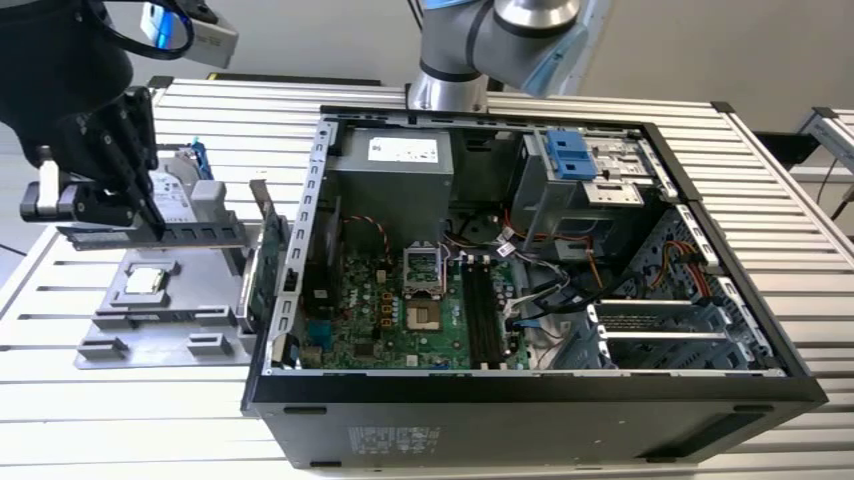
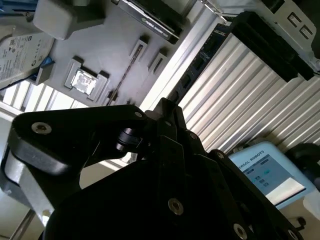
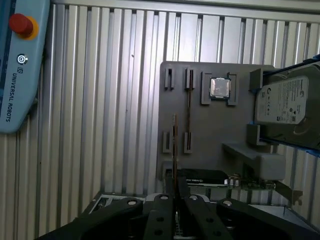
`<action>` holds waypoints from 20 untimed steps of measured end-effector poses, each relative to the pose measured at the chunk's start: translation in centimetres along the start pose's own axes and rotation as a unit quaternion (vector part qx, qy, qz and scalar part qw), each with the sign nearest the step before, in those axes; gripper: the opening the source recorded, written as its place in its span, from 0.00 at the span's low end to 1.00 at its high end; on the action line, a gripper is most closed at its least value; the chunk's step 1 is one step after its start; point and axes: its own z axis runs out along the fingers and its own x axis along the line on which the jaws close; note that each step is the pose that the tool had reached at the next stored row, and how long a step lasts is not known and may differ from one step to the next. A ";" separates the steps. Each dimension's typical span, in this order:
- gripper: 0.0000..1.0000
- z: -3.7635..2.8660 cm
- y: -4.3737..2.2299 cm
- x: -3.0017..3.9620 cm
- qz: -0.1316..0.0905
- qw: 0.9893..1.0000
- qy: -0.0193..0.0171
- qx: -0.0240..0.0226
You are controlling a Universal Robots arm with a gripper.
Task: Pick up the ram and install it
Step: 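Pick up the ram and move it above insertion slot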
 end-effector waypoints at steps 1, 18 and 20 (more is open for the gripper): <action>0.00 0.00 -0.15 0.01 0.000 1.000 0.000 0.000; 0.00 -0.04 -2.82 0.15 0.002 1.000 0.000 -0.001; 0.00 -0.04 -3.09 0.16 0.002 1.000 0.000 -0.001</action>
